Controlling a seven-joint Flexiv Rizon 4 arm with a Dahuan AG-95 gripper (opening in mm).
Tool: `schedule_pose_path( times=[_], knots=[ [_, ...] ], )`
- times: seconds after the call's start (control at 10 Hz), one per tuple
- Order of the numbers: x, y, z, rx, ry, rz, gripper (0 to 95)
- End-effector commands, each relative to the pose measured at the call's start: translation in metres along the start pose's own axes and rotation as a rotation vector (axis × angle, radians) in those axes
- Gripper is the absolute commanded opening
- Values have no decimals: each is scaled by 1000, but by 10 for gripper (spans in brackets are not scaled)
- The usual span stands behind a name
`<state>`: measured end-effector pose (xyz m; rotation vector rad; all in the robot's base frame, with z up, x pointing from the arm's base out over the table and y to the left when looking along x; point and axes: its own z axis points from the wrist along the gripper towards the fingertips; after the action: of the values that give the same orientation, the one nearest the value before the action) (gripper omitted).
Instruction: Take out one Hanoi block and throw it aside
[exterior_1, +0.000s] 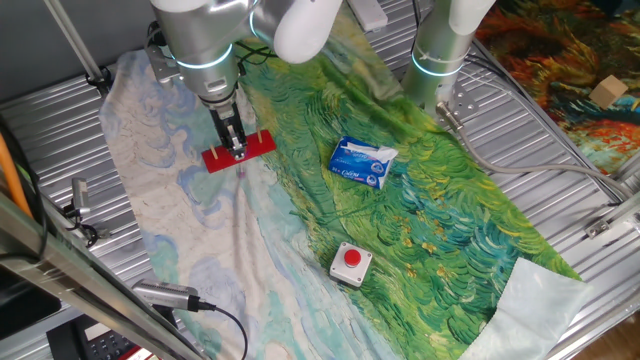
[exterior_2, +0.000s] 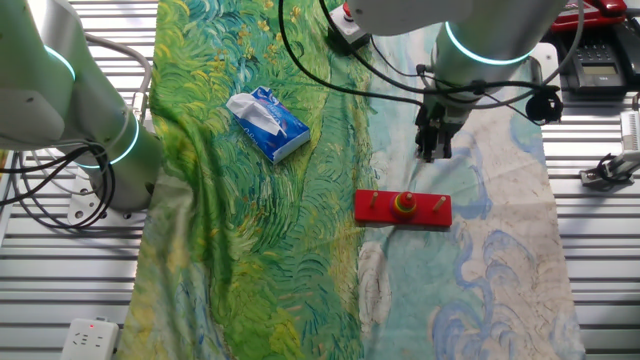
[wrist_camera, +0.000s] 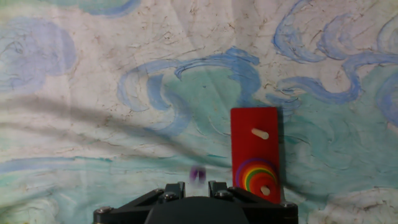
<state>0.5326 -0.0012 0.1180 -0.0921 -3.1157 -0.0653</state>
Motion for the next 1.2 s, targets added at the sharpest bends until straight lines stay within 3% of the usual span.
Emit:
schedule_pose_path(
  times=[0.1, 0.4, 0.6, 0.7, 1.2],
  knots=[
    [0, 0, 0, 2, 1, 0, 950],
    [0, 0, -1, 3, 1, -1, 950],
    [1, 0, -2, -1, -19, 26, 570],
    [4, 0, -8, -2, -20, 64, 0],
    [10, 4, -33, 6, 71, 16, 0]
  ],
)
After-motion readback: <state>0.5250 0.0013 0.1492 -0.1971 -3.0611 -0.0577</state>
